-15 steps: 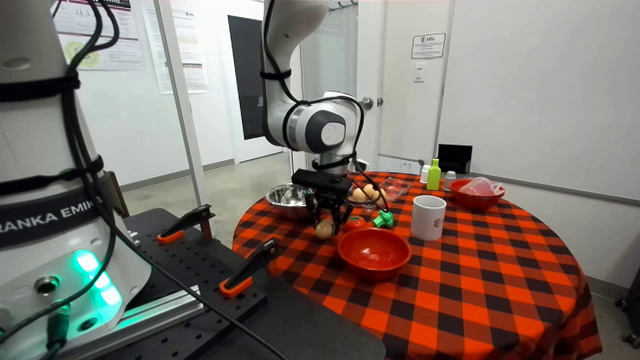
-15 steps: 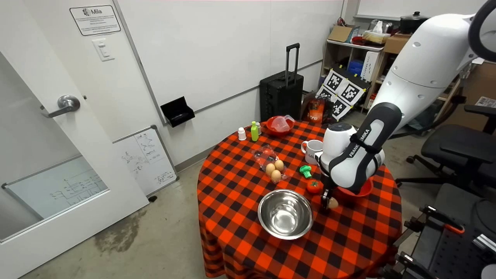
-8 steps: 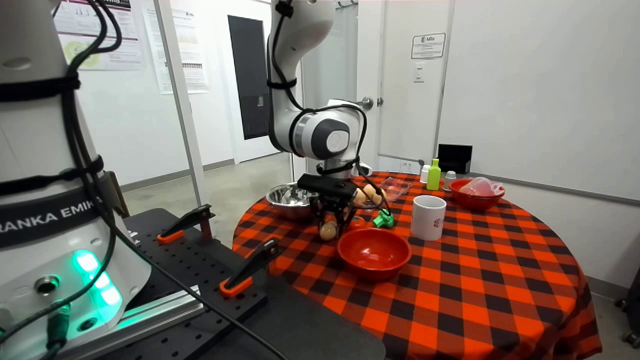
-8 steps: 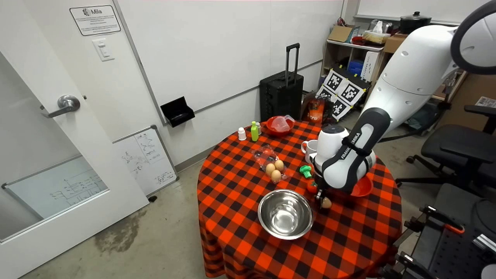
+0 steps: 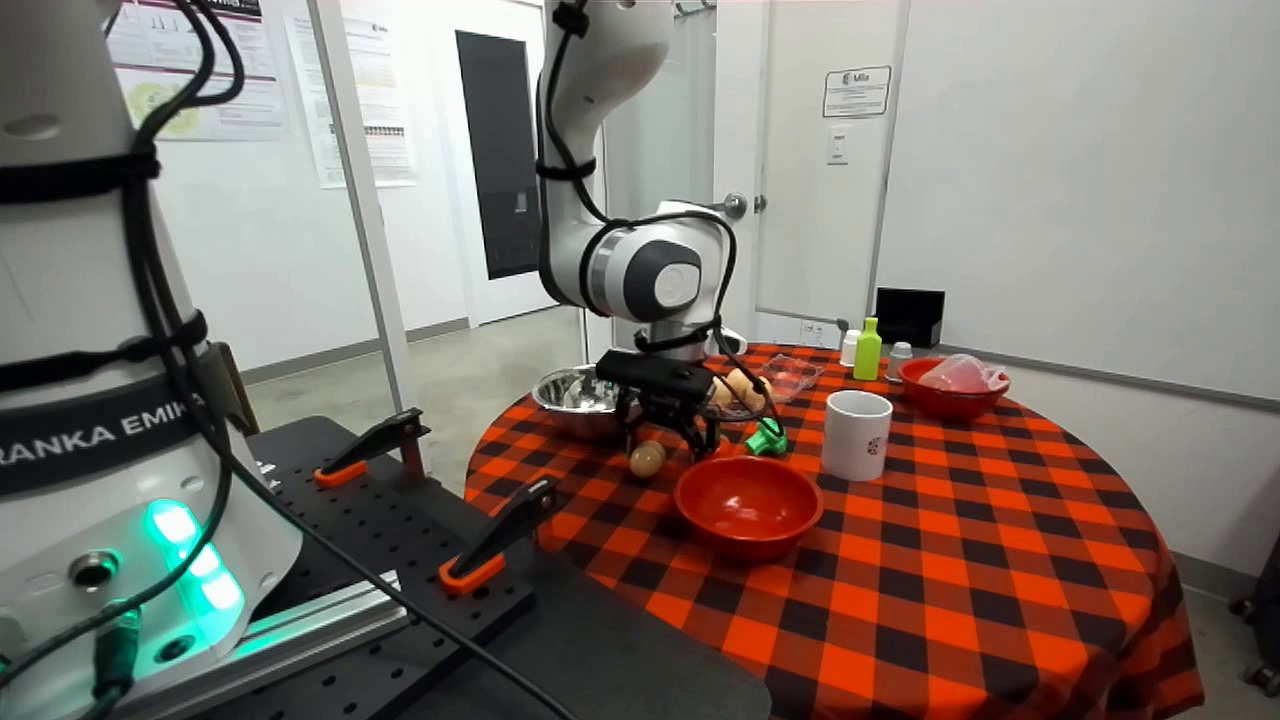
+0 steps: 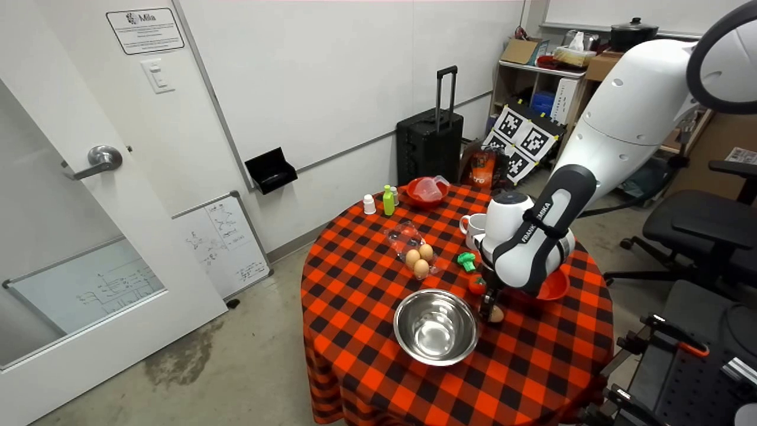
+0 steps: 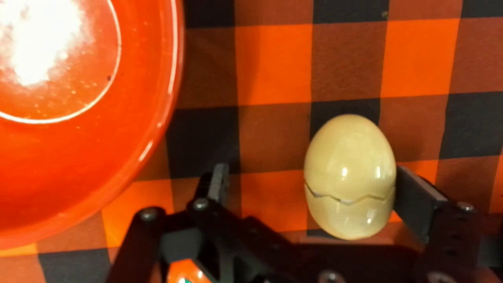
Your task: Remove the egg from the orange bowl and put it on the table
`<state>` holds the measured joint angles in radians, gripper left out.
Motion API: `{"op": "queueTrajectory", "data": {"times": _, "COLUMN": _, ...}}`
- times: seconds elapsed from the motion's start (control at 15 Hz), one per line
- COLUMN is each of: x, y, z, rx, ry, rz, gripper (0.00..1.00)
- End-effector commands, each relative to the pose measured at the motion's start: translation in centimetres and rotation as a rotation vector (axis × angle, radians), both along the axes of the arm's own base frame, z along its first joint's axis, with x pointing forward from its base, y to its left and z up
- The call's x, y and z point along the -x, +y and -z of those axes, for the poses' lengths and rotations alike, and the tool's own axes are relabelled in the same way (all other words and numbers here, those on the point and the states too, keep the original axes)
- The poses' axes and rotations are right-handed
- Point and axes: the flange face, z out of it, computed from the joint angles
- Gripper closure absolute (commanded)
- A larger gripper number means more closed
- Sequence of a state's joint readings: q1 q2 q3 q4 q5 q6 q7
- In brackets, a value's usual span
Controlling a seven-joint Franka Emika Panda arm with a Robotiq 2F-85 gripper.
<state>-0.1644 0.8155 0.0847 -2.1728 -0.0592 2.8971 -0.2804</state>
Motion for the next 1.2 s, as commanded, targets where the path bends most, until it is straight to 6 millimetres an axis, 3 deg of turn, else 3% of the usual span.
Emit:
{"op": "queueTrajectory", "data": {"times": 0.0, "x": 0.9, "y": 0.1, "z": -2.1, "rx": 0.013, "ry": -0.014, "rz": -0.011, "gripper": 0.00}}
{"op": "queueTrajectory", "data": {"times": 0.47, "x": 2.9, "y": -0.2, "z": -7.3, "rx": 0.008, "ry": -0.073, "rz": -0.071, "gripper": 0.00}}
{"op": "queueTrajectory", "data": {"times": 0.87, "x": 4.5, "y": -2.0, "z": -11.7, "rx": 0.016, "ry": -0.166, "rz": -0.055, "gripper": 0.00}}
{"op": "queueTrajectory", "data": {"times": 1.0, "x": 4.5, "y": -2.9, "z": -12.4, "rx": 0.011, "ry": -0.176, "rz": -0.028, "gripper": 0.00}}
{"op": "queueTrajectory", "data": {"times": 1.07, "x": 3.8, "y": -2.3, "z": -11.2, "rx": 0.015, "ry": -0.147, "rz": -0.025, "gripper": 0.00}}
{"op": "queueTrajectory", "data": {"times": 1.13, "x": 3.9, "y": -2.7, "z": -11.6, "rx": 0.015, "ry": -0.153, "rz": -0.017, "gripper": 0.00}}
